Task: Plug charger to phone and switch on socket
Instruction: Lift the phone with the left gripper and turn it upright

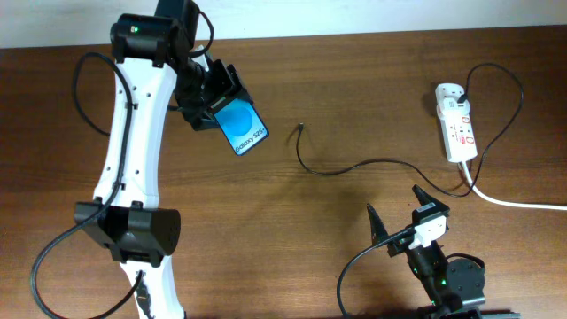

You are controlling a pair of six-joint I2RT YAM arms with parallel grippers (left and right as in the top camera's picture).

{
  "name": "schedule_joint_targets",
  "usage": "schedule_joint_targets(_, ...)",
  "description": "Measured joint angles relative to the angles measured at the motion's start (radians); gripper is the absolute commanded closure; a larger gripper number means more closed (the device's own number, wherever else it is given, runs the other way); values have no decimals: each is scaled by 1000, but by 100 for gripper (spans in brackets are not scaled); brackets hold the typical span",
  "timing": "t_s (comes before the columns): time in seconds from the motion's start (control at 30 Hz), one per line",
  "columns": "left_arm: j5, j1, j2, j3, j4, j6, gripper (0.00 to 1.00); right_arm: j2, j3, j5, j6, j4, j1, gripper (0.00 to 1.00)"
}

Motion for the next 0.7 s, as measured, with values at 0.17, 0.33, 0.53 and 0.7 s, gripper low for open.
schedule_joint_targets(0.17, 1, 0, 0, 0, 1, -202, 81, 0, 0, 0, 0, 0, 0, 2)
schedule_joint_targets(0.33, 131, 0, 120, -4, -6, -231, 79, 0, 0, 0, 0, 0, 0, 2)
schedule_joint_targets(0.53, 379, 48, 165, -6, -7, -238, 79, 0, 0, 0, -1, 0, 0, 2)
schedule_joint_targets(0.7, 603, 115, 166, -6, -7, -238, 81, 0, 0, 0, 0, 0, 0, 2)
